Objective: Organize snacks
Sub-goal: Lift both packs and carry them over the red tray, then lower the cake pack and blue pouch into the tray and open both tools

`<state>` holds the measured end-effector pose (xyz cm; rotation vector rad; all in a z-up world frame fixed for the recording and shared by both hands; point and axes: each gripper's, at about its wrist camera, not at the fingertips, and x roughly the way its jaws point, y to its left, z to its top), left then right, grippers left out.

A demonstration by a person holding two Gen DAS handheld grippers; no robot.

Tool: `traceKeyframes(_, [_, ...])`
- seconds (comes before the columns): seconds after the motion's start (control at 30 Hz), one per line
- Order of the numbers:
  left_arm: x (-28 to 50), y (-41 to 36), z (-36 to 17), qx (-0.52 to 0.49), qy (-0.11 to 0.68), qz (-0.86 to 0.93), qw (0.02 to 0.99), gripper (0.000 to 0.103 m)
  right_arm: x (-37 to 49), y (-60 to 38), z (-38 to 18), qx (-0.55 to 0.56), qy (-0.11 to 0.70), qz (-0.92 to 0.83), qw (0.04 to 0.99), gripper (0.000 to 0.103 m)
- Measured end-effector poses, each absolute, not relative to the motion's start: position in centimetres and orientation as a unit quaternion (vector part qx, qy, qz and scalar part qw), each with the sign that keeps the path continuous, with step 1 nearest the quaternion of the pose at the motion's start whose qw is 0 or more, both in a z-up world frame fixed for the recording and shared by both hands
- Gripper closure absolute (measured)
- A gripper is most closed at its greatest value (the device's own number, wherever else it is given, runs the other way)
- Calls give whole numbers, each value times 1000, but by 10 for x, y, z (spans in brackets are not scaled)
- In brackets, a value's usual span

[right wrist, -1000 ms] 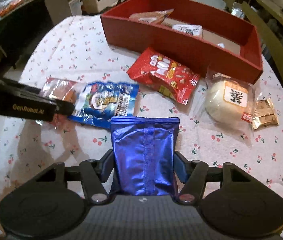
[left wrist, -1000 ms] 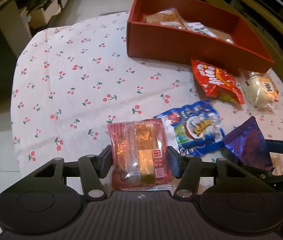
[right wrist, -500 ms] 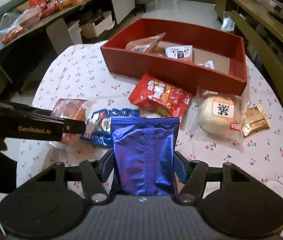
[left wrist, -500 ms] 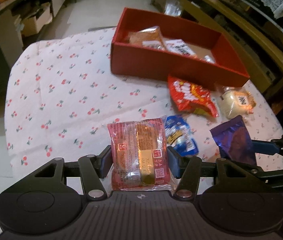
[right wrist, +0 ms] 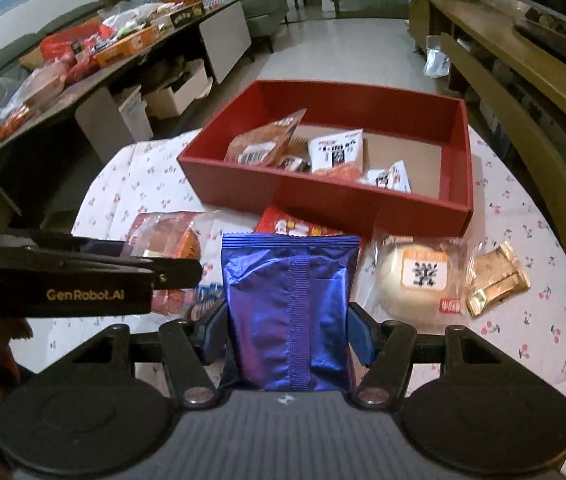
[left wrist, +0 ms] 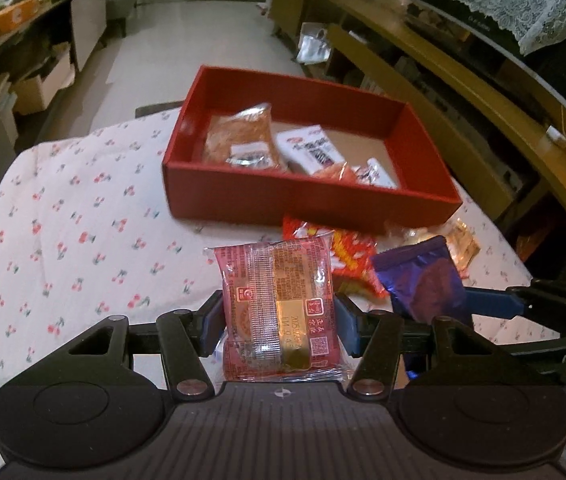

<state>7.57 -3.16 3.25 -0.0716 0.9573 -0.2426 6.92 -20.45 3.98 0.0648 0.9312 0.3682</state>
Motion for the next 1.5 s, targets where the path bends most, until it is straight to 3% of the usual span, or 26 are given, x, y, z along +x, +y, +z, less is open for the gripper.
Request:
traceKeyframes(0.53, [145, -50, 63, -40, 415, -128, 900, 40, 143, -206, 64, 68, 415, 160, 893, 30])
traceKeyframes(1.23, [238, -45, 27, -46, 431, -82, 897, 40, 246, -197, 24, 45, 436, 109, 892, 30])
traceKeyframes(1.5, [240, -47, 26, -43, 431, -76, 898, 32, 255, -200, 15, 44, 449, 92, 888, 29])
